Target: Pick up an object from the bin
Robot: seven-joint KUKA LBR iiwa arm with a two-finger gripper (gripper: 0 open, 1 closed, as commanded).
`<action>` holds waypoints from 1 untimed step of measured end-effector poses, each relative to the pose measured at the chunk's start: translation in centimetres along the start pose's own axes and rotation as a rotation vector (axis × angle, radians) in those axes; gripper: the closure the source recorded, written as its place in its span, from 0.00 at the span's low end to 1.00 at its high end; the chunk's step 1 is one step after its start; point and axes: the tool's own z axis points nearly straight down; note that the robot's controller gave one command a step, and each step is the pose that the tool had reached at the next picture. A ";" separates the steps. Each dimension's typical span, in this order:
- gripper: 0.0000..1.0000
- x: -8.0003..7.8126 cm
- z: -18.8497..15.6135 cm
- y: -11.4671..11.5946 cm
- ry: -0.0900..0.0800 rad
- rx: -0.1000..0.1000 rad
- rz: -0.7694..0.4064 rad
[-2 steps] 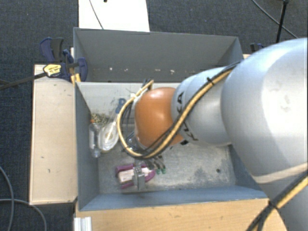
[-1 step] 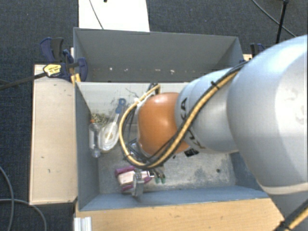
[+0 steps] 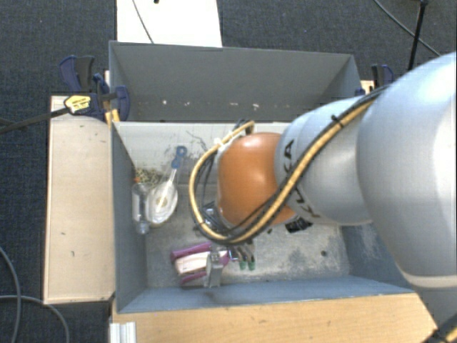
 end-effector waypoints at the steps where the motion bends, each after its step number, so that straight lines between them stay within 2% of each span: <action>1: 0.00 -0.4 4.9 -0.9 -0.001 0.000 -0.013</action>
Offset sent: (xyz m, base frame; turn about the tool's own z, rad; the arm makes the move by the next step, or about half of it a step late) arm 0.0036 -0.0084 -0.0482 -0.0161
